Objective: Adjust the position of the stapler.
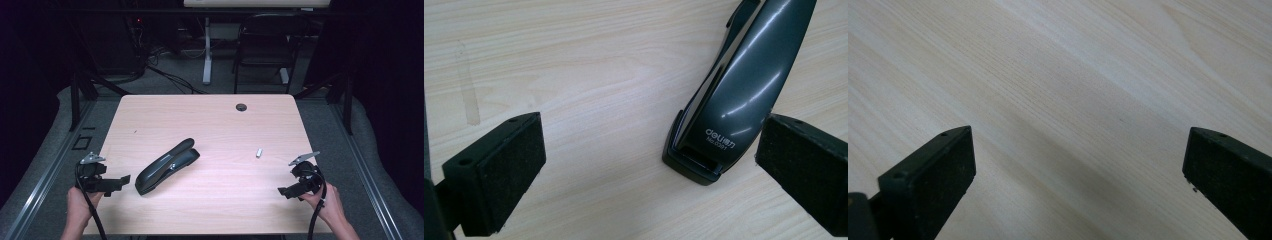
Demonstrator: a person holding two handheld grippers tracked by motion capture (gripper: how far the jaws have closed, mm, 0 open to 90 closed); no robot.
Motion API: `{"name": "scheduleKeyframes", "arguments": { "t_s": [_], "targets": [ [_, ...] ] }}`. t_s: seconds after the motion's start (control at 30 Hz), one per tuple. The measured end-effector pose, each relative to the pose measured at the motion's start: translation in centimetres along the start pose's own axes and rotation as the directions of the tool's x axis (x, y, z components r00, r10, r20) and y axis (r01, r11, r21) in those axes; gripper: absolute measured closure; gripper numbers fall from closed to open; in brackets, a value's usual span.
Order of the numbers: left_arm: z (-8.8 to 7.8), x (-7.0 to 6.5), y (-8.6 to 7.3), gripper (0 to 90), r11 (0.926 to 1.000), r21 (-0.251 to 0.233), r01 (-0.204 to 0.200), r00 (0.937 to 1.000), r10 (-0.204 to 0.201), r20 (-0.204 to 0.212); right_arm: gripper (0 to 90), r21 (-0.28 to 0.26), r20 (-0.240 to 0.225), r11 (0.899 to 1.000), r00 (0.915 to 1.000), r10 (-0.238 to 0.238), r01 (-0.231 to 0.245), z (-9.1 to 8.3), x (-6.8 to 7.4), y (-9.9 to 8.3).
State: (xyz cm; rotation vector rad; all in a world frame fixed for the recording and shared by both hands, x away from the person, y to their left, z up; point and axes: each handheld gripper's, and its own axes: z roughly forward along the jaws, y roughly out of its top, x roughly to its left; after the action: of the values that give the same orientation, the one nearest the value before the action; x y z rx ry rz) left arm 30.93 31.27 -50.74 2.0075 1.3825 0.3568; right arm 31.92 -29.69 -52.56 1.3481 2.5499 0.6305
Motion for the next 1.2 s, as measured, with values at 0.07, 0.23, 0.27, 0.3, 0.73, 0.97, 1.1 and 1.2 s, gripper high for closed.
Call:
{"name": "scheduleKeyframes", "arguments": {
  "t_s": [0.07, 0.23, 0.27, 0.3, 0.73, 0.97, 1.1, 1.2],
  "targets": [
    [0.0, 0.0, 0.0, 0.0, 1.0, 0.002, -0.003, 1.0, 0.003, 0.004, 0.2, -0.004, 0.006, 1.0, 1.0, 0.002, -0.002, 0.1, 0.0, 0.0],
    [-0.1, 0.0, 0.3, 0.0, 0.9999, 0.007, -0.008, 0.9998, 0.008, 0.02, 0.5, 0.006, -0.005, 1.0, 1.0, 0.002, -0.002, 0.3, 0.0, 0.1],
    [0.0, -0.1, 0.4, 0.0, 0.9999, 0.001, -0.012, 0.9996, 0.012, 0.024, 0.5, 0.005, -0.006, 1.0, 1.0, 0.001, -0.001, 0.3, 0.0, 0.1],
    [0.0, -0.1, 0.4, 0.0, 0.9999, 0.001, -0.012, 0.9996, 0.012, 0.024, 0.5, 0.005, -0.006, 1.0, 1.0, 0.001, -0.001, 0.3, 0.0, 0.1],
    [1.2, -1.7, 2.3, 0.0, 0.996, 0.027, -0.085, 0.9932, 0.083, 0.083, 0.2, -0.004, -0.022, 1.0, 0.9995, 0.024, -0.024, -0.2, -0.1, -0.8],
    [2.5, -2.7, 2.8, 0.0, 0.9927, 0.04, -0.114, 0.989, 0.11, 0.099, 0.2, 0.003, -0.034, 1.0, 0.9993, 0.016, -0.016, 0.0, -0.1, -0.6],
    [3.0, -3.4, 3.1, 0.0, 0.9904, 0.035, -0.134, 0.9837, 0.129, 0.125, 0.2, 0.01, -0.038, 1.0, 0.999, 0.022, -0.022, 0.3, -0.2, -0.5],
    [3.4, -4.1, 3.2, 0.0, 0.9878, 0.04, -0.151, 0.9795, 0.144, 0.141, 0.2, 0.008, -0.045, 1.0, 0.9988, 0.016, -0.016, 0.2, 0.1, -0.3]
  ]
}}
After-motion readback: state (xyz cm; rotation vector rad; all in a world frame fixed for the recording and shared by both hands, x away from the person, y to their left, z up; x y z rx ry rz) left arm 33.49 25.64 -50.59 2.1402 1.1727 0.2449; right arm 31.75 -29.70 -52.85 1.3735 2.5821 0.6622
